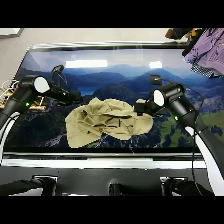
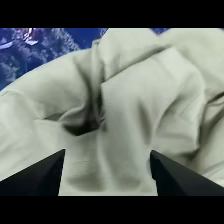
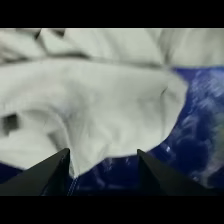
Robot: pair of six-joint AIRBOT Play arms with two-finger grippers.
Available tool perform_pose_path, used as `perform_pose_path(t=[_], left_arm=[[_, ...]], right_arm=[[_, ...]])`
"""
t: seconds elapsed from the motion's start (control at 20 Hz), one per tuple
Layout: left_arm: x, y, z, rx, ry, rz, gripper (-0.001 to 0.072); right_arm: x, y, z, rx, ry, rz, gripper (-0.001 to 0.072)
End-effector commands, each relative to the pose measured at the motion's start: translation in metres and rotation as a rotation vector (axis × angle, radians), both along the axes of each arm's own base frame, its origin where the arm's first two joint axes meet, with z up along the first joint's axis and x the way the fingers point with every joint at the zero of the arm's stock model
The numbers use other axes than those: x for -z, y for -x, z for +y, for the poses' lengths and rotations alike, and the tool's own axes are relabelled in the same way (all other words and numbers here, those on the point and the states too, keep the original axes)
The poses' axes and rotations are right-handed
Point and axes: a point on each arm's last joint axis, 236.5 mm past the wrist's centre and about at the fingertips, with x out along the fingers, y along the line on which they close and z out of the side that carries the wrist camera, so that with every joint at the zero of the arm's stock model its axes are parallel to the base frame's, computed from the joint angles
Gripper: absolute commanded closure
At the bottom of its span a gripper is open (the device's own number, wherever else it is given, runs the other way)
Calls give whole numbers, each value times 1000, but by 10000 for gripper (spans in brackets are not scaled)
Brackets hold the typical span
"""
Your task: Fold the clothes and pants, and hang the long-sleeved shirts on hangers.
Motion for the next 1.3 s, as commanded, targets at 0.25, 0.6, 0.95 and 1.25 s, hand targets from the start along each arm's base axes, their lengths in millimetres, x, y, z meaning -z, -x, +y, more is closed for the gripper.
perform_pose_path(t=[0.25,0.6,0.95,1.25], left_arm=[[-3,0,21,74,-45,-12,96],[-2,0,21,84,-48,-14,99],[13,26,17,275,-106,42,99],[35,20,-25,566,-162,-141,99]], right_arm=[[62,3,48,37,-197,64,210],[77,-23,38,-58,-114,-26,252],[76,-4,31,-58,-89,49,682],[64,-9,31,-19,-108,8,681]])
